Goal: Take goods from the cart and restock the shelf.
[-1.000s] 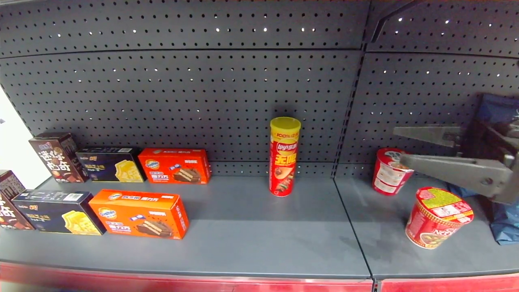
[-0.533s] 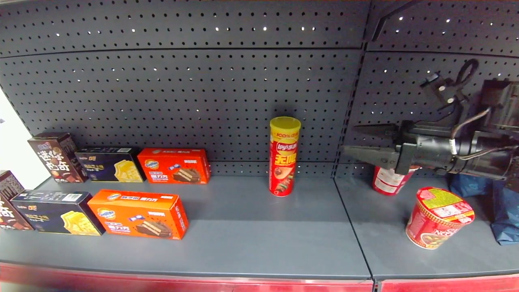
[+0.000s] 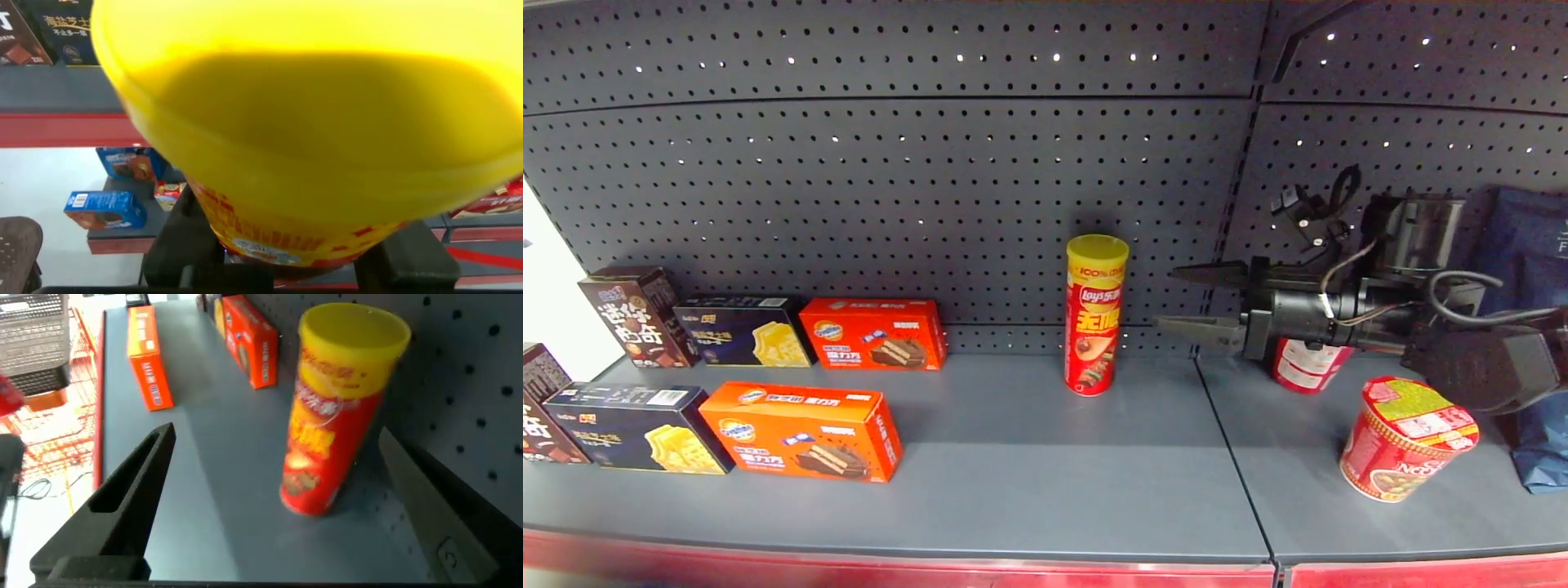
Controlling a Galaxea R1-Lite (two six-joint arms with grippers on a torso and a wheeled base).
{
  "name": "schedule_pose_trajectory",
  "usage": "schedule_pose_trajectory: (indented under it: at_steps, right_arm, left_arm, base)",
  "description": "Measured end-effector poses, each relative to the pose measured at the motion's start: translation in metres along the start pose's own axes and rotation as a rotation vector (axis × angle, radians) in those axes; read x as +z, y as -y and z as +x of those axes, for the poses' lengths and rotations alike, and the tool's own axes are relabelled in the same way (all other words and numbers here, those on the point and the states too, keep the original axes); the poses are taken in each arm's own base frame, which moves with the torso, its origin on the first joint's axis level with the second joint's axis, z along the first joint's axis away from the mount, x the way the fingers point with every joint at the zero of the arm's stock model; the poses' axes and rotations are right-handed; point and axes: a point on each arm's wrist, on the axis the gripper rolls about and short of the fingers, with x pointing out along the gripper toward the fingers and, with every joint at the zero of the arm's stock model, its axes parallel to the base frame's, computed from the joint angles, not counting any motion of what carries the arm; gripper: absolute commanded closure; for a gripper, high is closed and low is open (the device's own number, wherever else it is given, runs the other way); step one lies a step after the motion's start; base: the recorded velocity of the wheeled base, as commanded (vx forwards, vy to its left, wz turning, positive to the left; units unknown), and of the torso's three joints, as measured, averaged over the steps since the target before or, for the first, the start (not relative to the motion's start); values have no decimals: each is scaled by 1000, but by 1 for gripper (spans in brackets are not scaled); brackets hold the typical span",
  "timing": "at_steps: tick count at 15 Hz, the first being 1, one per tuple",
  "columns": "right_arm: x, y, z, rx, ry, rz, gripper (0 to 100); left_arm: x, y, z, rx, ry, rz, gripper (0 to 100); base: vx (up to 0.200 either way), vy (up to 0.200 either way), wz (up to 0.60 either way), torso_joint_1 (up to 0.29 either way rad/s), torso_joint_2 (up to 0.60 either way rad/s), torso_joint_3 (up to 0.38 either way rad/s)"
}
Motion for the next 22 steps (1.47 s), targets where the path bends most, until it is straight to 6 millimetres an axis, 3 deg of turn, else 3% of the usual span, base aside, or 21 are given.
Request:
schedule_pose_trajectory:
  at_steps: [13, 22]
  right_arm:
    - [-40, 45, 58, 30, -8, 11, 0]
    - [-62, 46, 85, 71, -19, 28, 0]
  left_arm:
    - [-5, 0, 1, -23, -12, 1, 100]
    - [-7, 0, 2, -19, -19, 1, 100]
  base:
    - [0, 0, 0, 0, 0, 0]
    - [0, 0, 0, 0, 0, 0]
